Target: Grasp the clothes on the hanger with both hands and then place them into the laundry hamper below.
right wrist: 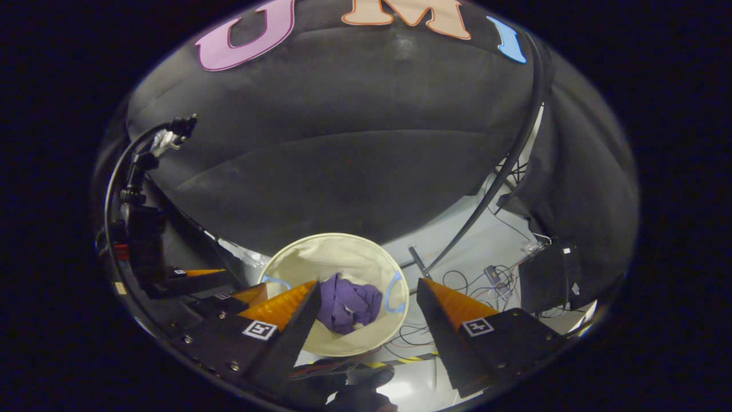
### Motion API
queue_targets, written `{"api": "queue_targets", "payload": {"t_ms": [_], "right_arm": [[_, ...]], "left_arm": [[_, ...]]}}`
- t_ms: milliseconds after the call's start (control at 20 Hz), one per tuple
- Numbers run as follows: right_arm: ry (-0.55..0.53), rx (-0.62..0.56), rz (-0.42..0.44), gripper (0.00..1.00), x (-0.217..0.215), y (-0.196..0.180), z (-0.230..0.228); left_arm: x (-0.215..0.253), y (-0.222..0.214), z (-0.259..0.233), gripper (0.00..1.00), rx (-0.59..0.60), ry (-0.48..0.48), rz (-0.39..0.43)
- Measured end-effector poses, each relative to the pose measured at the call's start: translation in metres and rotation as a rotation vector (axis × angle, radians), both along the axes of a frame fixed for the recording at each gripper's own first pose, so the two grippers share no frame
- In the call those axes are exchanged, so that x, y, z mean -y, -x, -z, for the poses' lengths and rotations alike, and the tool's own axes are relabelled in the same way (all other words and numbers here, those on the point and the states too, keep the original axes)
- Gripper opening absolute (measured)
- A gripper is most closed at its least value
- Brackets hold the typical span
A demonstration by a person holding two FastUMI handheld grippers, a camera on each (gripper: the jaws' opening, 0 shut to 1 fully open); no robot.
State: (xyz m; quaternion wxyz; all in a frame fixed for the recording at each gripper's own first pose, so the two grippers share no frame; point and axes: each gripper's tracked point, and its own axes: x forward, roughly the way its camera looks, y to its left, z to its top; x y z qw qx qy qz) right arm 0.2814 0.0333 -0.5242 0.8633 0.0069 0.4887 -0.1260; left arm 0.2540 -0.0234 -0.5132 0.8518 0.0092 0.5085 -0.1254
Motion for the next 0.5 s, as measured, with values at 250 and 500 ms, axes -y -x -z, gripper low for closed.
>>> {"api": "queue_targets", "payload": {"t_ms": [250, 500], "right_arm": [[-0.001, 0.02, -0.005, 1.0, -0.004, 0.008, -0.014], [-0.008, 0.08, -0.041, 0.98, -0.011, 0.029, -0.047]], "left_arm": [[-0.009, 0.015, -0.016, 0.96, 0.012, -0.024, 0.001], [-0.014, 0.027, -0.048, 0.96, 0.092, -0.033, -0.027]]}}
